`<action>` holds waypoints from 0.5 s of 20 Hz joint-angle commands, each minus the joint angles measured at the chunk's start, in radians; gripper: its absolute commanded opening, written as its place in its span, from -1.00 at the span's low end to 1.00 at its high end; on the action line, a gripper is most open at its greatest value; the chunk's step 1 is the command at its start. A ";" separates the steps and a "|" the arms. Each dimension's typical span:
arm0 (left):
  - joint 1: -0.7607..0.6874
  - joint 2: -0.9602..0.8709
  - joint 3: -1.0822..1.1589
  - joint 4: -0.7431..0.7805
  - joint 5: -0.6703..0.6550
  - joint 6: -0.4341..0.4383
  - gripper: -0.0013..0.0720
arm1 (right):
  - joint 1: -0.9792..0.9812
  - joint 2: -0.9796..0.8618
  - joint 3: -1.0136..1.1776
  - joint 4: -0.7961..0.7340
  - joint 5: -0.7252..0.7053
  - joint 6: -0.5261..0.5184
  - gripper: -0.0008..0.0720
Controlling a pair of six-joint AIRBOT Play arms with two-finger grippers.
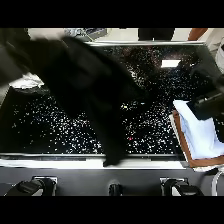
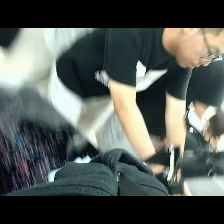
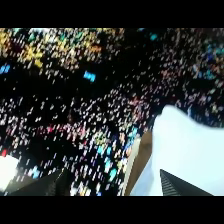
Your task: Fold the shirts.
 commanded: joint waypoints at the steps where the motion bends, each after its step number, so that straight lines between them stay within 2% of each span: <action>1: -0.095 0.011 -0.243 0.038 0.085 -0.045 -0.88 | 0.000 0.002 -0.006 -0.002 0.150 0.006 0.85; 4: -0.092 -0.046 -0.457 0.037 0.253 -0.046 -0.88 | 0.000 -0.068 -0.052 0.006 0.142 0.006 0.85; 7: -0.072 -0.203 -0.500 0.036 0.288 -0.048 -0.88 | 0.000 -0.171 -0.127 0.049 0.078 0.006 0.85; 8: -0.058 -0.249 -0.491 0.035 0.285 -0.066 -0.60 | 0.000 -0.206 -0.151 0.074 0.059 0.002 0.85; 9: -0.034 -0.286 -0.475 0.035 0.270 -0.094 0.43 | 0.000 -0.244 -0.177 0.104 0.048 -0.014 0.85; 10: 0.003 -0.305 -0.454 0.037 0.240 -0.113 0.92 | 0.000 -0.280 -0.198 0.131 0.055 -0.034 0.87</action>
